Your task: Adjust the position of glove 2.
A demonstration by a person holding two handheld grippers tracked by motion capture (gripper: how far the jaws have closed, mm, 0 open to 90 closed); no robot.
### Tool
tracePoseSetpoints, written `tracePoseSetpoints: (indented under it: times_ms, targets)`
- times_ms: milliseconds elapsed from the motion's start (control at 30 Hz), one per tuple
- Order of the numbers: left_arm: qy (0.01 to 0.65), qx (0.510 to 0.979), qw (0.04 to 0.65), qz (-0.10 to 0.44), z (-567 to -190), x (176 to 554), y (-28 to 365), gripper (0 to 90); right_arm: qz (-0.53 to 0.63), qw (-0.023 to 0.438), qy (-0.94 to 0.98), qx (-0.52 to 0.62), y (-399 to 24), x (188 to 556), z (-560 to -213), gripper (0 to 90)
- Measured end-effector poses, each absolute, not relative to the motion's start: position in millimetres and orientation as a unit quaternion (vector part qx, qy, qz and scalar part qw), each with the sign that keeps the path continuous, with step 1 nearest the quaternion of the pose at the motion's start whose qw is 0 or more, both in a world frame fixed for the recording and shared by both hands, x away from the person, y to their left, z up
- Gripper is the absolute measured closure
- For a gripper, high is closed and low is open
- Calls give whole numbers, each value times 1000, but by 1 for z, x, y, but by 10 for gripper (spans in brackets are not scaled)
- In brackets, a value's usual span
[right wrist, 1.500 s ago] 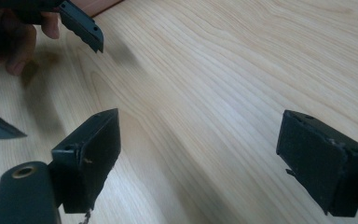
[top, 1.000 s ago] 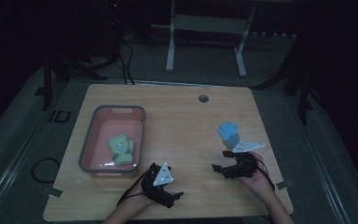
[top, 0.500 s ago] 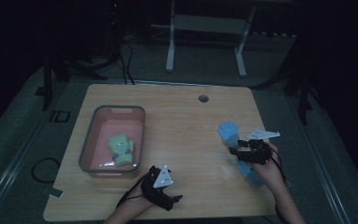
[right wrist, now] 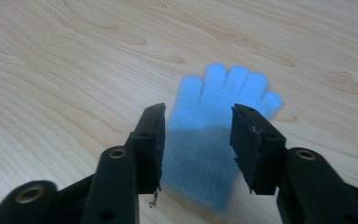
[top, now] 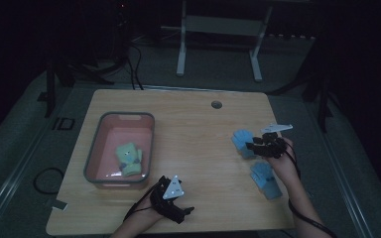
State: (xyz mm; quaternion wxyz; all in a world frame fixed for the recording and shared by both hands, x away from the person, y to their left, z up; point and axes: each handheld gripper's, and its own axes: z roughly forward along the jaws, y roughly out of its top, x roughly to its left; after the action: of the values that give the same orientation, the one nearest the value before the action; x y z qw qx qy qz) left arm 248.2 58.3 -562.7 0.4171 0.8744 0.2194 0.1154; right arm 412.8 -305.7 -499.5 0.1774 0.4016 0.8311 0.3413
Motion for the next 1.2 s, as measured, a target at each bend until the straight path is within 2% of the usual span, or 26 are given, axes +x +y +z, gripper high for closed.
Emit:
tracePoseSetpoints:
  times_ms: [133,300,667,767,900,1067,1100,1200]
  targets:
    - [220,873,419,115,-563,248,58,45,325,180,841,394,-302,426,-507,622]
    - [225,869,425,116,-562,248,59,45,316,173,842,401,-302,441,-519,625]
    - [223,870,423,118,-563,248,59,45,288,176,856,391,-300,450,-540,641]
    - [221,871,422,120,-563,247,58,45,289,175,856,391,-299,449,-541,672]
    - [221,871,420,124,-563,247,58,45,292,166,854,397,-299,448,-541,774]
    - [222,870,423,126,-563,247,58,45,284,164,844,424,-294,446,-539,832]
    - [222,870,422,126,-563,247,58,45,275,168,842,432,-292,445,-537,864]
    - [221,871,420,127,-564,248,57,45,291,171,831,442,-283,438,-520,876]
